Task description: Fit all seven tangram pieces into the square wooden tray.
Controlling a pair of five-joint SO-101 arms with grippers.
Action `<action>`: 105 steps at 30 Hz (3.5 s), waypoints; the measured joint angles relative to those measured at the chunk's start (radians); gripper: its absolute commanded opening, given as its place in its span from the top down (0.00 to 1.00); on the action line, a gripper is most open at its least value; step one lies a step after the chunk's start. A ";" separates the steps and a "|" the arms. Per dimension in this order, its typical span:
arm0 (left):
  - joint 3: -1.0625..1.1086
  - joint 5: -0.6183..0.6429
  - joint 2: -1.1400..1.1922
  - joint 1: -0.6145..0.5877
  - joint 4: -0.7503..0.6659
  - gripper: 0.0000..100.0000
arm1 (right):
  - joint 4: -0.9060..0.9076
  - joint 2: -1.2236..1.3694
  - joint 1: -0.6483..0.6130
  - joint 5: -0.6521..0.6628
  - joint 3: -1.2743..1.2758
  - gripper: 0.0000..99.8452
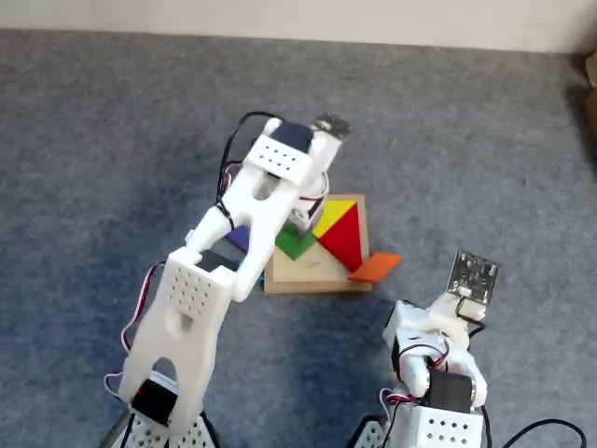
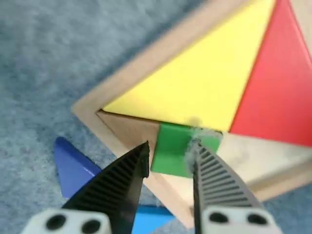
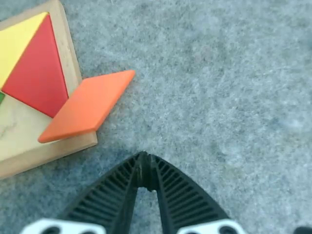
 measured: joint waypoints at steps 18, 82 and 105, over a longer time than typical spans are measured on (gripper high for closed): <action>-0.385 0.101 0.009 0.054 0.133 0.85 | -0.014 0.000 0.324 0.000 0.000 1.00; -0.468 0.000 0.241 0.387 0.106 0.92 | -0.181 0.000 0.505 0.000 0.000 1.00; 0.054 -0.035 -0.255 0.247 0.115 0.92 | -0.181 0.000 0.505 0.000 0.000 1.00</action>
